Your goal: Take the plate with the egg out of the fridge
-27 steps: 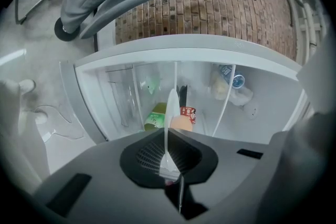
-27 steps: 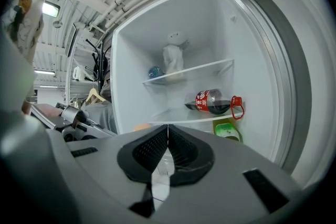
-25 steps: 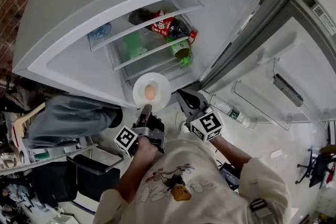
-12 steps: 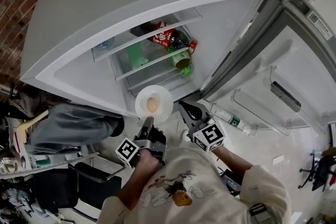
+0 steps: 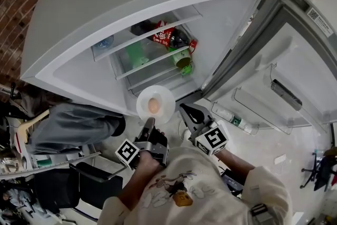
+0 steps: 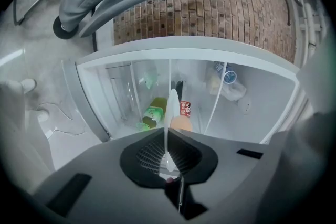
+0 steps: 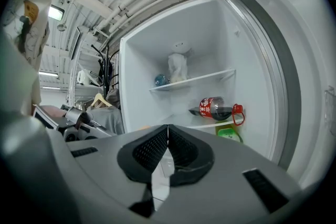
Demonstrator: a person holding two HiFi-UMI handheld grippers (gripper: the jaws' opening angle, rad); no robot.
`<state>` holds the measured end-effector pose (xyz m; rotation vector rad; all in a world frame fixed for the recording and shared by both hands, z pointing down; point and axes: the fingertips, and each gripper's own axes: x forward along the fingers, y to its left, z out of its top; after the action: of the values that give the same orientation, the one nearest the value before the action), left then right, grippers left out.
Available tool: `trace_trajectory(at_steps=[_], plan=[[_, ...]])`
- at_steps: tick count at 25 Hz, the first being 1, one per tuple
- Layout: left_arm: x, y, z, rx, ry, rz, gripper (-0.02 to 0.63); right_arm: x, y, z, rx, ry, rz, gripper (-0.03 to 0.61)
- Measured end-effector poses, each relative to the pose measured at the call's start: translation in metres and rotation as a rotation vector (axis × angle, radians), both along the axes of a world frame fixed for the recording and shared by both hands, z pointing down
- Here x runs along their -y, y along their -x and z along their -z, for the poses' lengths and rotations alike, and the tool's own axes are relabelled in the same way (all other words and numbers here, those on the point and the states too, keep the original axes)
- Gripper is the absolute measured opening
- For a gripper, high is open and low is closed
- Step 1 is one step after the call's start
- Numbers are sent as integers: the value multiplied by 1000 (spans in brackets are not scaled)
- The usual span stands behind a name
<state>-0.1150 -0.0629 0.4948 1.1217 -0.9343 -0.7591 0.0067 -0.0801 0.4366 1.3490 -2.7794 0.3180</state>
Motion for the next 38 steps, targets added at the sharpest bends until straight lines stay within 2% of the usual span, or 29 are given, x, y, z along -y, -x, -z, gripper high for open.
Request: trace_trajectory(at_steps=[19,38], plan=[[-16,4,12,12,-1,7,17,-20,0,10,32,5,-4,6],[-23,-4,23,11,-10,-48,17,-31,-1,19,38,-1,-13,8]])
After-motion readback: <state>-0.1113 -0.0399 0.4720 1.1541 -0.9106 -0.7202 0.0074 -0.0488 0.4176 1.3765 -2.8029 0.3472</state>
